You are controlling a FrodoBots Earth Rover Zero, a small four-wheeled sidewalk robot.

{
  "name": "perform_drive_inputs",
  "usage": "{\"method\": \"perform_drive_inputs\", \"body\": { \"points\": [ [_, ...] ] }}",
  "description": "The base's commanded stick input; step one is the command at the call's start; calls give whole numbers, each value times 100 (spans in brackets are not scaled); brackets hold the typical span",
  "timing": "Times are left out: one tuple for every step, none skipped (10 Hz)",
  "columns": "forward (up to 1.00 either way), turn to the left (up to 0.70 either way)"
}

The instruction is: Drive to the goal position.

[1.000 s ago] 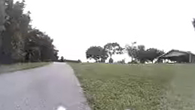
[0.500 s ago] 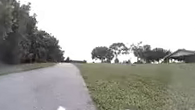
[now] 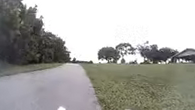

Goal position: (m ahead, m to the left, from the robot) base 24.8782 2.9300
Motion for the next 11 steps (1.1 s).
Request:
{"method": "perform_drive_inputs", "body": {
  "points": [
    [0, 70],
    [0, 70],
    [0, 70],
    [0, 70],
    [0, 70],
    [0, 70],
    [0, 70],
    [0, 70],
    [0, 70],
    [0, 70],
    [0, 70]
  ]
}}
